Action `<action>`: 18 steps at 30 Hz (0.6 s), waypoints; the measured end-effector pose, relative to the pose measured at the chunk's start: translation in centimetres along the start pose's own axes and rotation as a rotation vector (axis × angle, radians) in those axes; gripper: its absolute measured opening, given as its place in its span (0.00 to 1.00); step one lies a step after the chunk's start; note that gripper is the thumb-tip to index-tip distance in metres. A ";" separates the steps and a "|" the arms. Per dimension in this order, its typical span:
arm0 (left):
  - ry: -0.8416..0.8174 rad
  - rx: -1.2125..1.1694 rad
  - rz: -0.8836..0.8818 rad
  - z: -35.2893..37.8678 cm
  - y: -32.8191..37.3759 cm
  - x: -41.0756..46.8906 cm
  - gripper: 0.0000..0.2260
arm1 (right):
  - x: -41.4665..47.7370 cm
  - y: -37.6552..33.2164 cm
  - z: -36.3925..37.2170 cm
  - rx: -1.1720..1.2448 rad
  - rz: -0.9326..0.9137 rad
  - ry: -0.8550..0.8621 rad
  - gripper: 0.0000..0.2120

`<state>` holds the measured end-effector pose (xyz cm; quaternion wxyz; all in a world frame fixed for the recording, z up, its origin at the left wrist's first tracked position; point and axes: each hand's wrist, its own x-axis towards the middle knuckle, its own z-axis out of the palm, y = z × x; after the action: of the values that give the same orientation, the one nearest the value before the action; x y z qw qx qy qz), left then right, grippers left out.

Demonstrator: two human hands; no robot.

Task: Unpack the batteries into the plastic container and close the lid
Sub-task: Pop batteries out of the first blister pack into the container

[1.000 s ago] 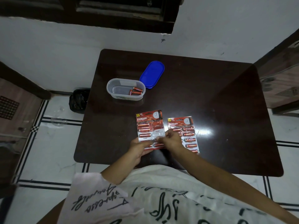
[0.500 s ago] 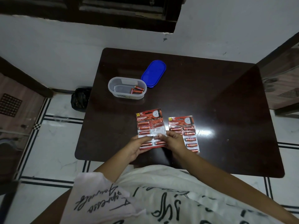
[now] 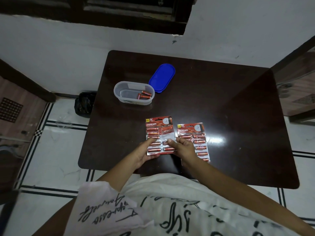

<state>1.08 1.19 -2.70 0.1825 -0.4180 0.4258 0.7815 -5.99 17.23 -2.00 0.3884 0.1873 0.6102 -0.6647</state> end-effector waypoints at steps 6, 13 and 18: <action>-0.063 0.026 -0.091 -0.2 0.3 -0.1 0.12 | 0.0 0.0 -0.2 -0.005 0.060 -0.031 0.09; -0.063 0.016 -0.141 -0.6 0.3 -0.1 0.12 | 0.1 0.1 -0.1 -0.052 0.105 -0.038 0.11; -0.034 -0.001 -0.111 -0.3 0.1 0.1 0.12 | 0.5 0.2 -0.1 -0.159 0.127 -0.018 0.15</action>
<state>1.08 0.88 -2.79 0.2325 -0.4277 0.3984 0.7774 -6.20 17.21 -2.49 0.4488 0.1881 0.6443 -0.5899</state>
